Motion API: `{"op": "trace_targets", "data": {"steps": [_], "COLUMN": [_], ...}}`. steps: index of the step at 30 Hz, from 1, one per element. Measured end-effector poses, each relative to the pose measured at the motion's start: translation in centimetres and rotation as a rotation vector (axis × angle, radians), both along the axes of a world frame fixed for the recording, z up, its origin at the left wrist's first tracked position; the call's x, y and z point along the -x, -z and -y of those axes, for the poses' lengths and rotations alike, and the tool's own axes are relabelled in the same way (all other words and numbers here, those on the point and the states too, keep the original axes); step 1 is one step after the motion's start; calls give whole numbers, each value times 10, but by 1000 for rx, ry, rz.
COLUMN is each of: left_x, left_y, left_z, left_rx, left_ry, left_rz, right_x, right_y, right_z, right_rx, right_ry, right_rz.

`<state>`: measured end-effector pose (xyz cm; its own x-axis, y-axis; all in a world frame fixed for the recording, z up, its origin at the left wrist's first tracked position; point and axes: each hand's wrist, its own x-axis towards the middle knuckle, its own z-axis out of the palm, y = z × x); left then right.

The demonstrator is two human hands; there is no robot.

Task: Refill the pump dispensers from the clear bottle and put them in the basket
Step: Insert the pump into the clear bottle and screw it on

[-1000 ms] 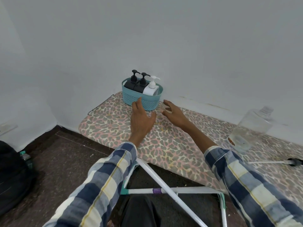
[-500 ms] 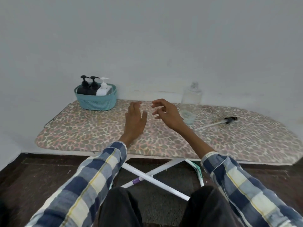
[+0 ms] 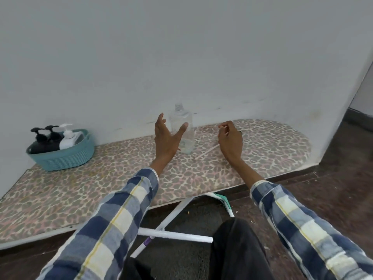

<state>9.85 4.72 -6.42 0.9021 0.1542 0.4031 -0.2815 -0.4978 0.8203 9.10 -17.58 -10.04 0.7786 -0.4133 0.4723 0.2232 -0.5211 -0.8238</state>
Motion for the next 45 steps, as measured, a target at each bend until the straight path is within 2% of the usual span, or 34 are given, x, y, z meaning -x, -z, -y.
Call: {"op": "trace_targets", "data": {"steps": [2, 5, 8, 12, 14, 19, 23, 27, 34, 39, 41, 45], "left_x": [-8, -16, -21, -23, -21, -11, -1, 6, 11, 12, 13, 13], "left_y": [-4, -8, -5, -7, -11, -16, -25, -31, -36, -39, -37, -35], "left_z": [10, 21, 28, 29, 25, -2, -30, -52, -58, -58, -60, -65], "left_rx": [13, -6, -106, -111, -146, -292, -457, -550, -332, -329, -304, -262], "left_ry": [-8, 7, 5, -24, -20, -26, -15, 2, -4, 9, 11, 18], "left_rz": [10, 59, 113, 137, 157, 187, 201, 189, 57, 51, 52, 48], "right_x": [-6, -16, -26, -27, -26, -28, -22, -17, -16, -24, -24, -30], "right_y": [9, 27, 37, 41, 40, 40, 39, 31, 4, -29, -41, -59], "right_z": [19, 38, 43, 35, 34, 42, 45, 41, 14, -2, -3, -1], "right_rx": [53, 95, 144, 373, 381, 88, -27, -212, -903, -1317, -1414, -1456], "right_ry": [133, 201, 202, 115, 127, 92, 49, 37, -120, -252, -301, -366], "right_rz": [-48, -208, -314, -357, -346, -219, -95, -66, -33, -24, -19, 22]}}
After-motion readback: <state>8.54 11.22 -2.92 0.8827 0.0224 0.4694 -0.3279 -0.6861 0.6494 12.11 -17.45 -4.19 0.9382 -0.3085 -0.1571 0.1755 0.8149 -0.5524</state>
